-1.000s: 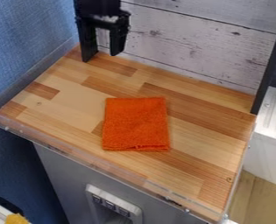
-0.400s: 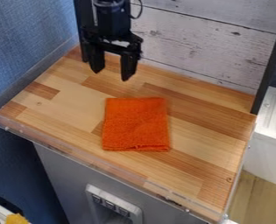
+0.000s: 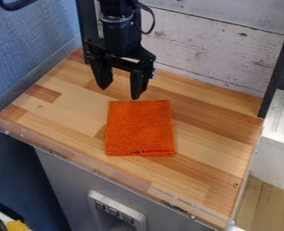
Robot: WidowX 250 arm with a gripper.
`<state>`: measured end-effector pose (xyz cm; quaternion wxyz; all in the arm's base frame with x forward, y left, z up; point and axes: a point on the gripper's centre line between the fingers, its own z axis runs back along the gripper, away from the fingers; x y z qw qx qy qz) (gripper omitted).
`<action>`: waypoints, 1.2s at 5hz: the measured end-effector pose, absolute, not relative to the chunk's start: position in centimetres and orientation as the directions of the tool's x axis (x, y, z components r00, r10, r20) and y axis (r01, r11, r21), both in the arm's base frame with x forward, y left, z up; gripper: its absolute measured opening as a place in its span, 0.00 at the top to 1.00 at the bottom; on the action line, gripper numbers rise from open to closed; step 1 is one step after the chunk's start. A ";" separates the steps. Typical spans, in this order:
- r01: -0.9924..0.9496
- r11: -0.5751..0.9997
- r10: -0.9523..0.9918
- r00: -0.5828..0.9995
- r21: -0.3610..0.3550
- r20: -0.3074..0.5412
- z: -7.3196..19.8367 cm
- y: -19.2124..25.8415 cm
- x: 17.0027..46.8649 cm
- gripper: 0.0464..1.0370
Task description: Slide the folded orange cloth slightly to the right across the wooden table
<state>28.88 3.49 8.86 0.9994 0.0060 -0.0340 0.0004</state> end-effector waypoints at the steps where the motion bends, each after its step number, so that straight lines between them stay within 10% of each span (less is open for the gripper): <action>1: -0.002 1.000 0.001 0.997 0.011 0.071 8.7 2.5 27.9 0.04; 6: 0.011 1.000 -0.011 1.000 0.003 -0.013 8.4 1.5 28.0 0.04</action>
